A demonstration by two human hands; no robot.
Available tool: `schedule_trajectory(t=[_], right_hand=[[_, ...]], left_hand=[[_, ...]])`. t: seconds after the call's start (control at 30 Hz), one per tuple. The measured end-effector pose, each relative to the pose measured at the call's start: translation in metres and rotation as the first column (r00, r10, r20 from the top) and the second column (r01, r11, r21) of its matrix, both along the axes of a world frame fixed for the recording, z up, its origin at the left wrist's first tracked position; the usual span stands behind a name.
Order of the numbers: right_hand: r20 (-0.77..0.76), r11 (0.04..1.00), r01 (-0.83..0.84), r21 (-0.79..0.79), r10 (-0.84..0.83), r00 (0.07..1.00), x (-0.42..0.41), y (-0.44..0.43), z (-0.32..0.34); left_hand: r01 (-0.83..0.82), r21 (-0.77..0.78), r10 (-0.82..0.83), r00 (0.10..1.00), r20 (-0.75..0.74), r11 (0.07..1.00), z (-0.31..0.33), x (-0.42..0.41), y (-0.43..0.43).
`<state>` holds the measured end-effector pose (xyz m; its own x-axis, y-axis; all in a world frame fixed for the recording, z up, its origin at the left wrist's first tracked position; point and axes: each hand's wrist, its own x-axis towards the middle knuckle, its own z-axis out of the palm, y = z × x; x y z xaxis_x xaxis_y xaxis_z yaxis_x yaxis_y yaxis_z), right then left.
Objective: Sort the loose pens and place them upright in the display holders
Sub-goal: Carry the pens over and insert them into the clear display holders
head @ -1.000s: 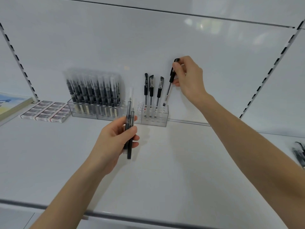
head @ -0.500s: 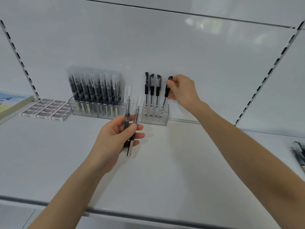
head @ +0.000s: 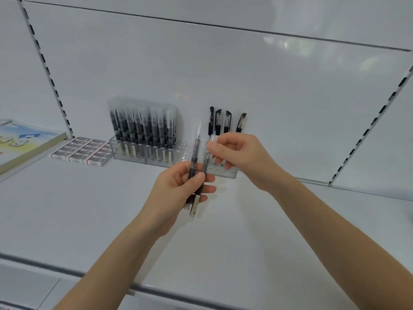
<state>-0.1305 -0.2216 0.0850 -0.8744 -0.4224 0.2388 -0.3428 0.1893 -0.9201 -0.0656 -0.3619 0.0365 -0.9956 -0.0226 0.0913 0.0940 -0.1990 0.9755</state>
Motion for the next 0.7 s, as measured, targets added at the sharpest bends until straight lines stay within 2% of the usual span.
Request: schedule_trajectory(t=[0.17, 0.23, 0.33, 0.5, 0.7], right_hand=[[0.099, 0.991, 0.013, -0.132, 0.000, 0.995, -0.011, -0.010, 0.006], [0.027, 0.979, 0.086, -0.183, -0.083, 0.996, -0.018, -0.015, 0.014], [-0.152, 0.957, 0.208, -0.201, -0.240, 0.959, -0.030, -0.029, 0.024], [-0.346, 0.931, 0.346, -0.112, -0.363, 0.865, -0.051, -0.060, 0.032], [-0.387, 0.897, 0.442, -0.003, -0.409, 0.826, -0.062, -0.086, 0.025]], left_hand=[[-0.173, -0.044, 0.173, 0.985, -0.004, 0.984, -0.003, 0.003, -0.018], [-0.268, -0.066, 0.267, 0.963, -0.019, 0.961, -0.005, 0.004, -0.029], [-0.325, -0.070, 0.323, 0.946, -0.036, 0.943, -0.003, 0.003, -0.047], [-0.331, -0.156, 0.325, 0.943, -0.067, 0.931, 0.003, -0.002, -0.073], [-0.206, -0.177, 0.198, 0.978, -0.058, 0.962, 0.008, -0.017, -0.105]])
